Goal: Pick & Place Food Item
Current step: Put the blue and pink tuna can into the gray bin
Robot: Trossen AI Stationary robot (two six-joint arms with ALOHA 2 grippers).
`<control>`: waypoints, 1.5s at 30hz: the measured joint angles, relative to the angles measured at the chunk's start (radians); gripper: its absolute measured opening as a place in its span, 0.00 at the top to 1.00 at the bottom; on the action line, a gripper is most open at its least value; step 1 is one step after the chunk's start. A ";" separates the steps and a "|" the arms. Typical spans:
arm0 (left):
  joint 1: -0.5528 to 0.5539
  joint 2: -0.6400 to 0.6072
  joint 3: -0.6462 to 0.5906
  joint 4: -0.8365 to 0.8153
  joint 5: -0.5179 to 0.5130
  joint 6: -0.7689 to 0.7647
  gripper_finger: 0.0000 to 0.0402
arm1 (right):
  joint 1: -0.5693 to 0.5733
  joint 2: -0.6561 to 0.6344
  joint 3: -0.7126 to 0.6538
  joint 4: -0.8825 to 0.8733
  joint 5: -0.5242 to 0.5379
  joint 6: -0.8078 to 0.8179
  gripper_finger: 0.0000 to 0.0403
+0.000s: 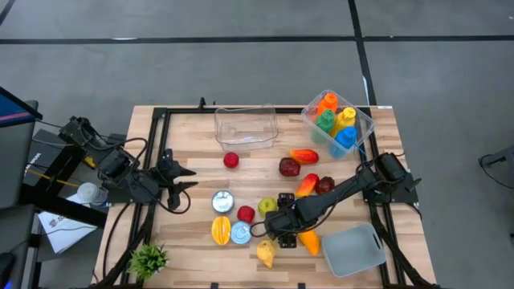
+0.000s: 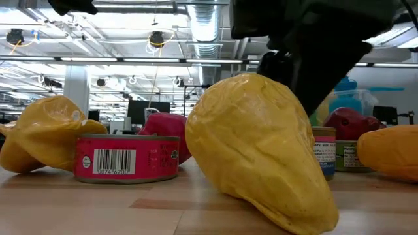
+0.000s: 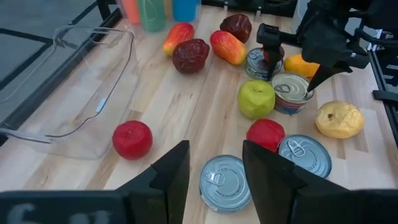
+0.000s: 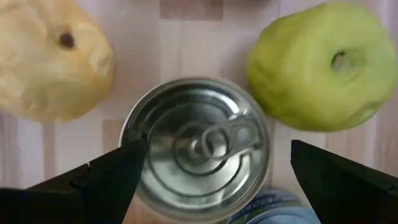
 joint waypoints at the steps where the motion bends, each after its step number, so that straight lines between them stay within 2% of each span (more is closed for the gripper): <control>1: 0.000 0.000 0.000 0.000 0.000 0.000 0.65 | -0.005 0.000 0.000 0.006 -0.006 0.003 0.03; 8: 0.000 0.000 0.000 0.000 0.000 0.000 0.66 | -0.010 0.019 0.001 0.031 -0.030 0.008 0.03; 16: 0.000 0.000 0.000 0.001 0.001 0.000 0.65 | -0.017 0.022 0.000 0.039 -0.123 0.020 0.03; 23: 0.000 0.000 0.000 0.001 0.001 0.000 0.66 | -0.014 -0.016 -0.001 0.030 -0.128 0.001 0.03; 31: 0.000 0.001 0.000 0.001 0.006 0.001 0.61 | 0.034 -0.105 0.000 0.021 -0.128 0.039 0.03; 38: 0.000 0.001 0.000 0.003 0.062 0.003 0.53 | 0.096 -0.093 -0.002 -0.041 -0.180 -0.028 0.03; 45: 0.000 0.002 0.000 0.016 0.062 0.003 0.50 | 0.073 -0.093 0.000 0.061 -0.174 -0.026 0.03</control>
